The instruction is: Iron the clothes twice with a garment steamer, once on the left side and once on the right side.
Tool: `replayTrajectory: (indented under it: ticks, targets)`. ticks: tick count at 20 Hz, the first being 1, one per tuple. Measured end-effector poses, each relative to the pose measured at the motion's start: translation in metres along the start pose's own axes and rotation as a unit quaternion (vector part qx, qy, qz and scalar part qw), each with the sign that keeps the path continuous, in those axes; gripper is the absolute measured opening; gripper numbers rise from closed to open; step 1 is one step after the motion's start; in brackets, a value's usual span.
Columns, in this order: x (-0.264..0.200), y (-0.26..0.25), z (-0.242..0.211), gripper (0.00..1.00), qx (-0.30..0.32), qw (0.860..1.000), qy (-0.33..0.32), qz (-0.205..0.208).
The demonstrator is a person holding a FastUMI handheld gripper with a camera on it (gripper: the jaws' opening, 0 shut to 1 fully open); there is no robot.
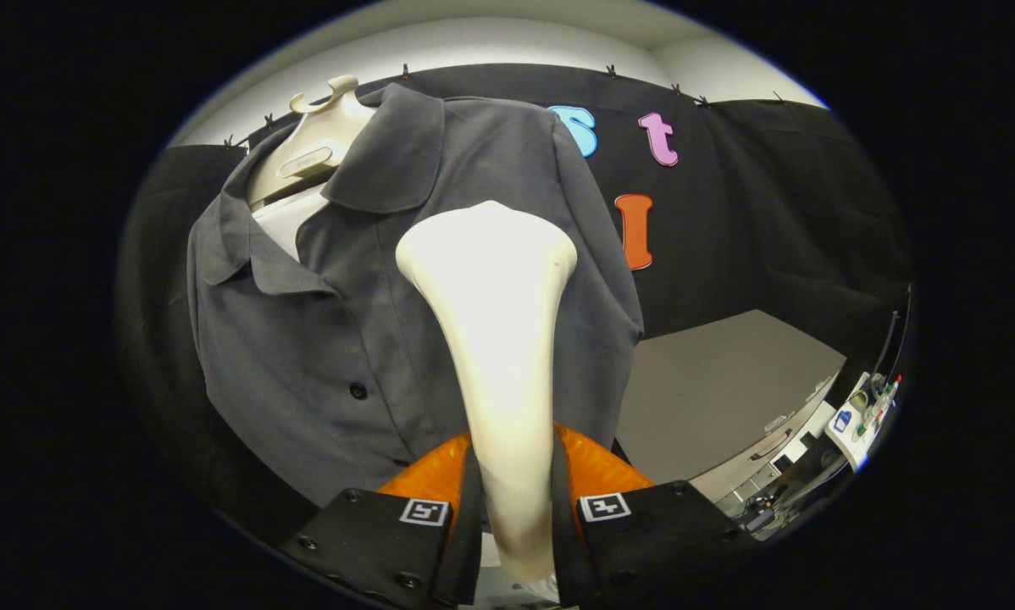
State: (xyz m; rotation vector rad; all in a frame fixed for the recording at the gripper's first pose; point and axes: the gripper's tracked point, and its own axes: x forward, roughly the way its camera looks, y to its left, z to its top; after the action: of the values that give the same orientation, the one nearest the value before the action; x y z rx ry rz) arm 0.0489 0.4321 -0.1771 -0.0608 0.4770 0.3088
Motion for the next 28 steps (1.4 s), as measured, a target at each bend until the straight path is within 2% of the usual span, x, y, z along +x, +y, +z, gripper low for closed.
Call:
replayTrajectory:
  ticks: [28]
  targets:
    - [0.037,-0.011,-0.129,0.42,-0.015,0.990,0.142,-0.012]
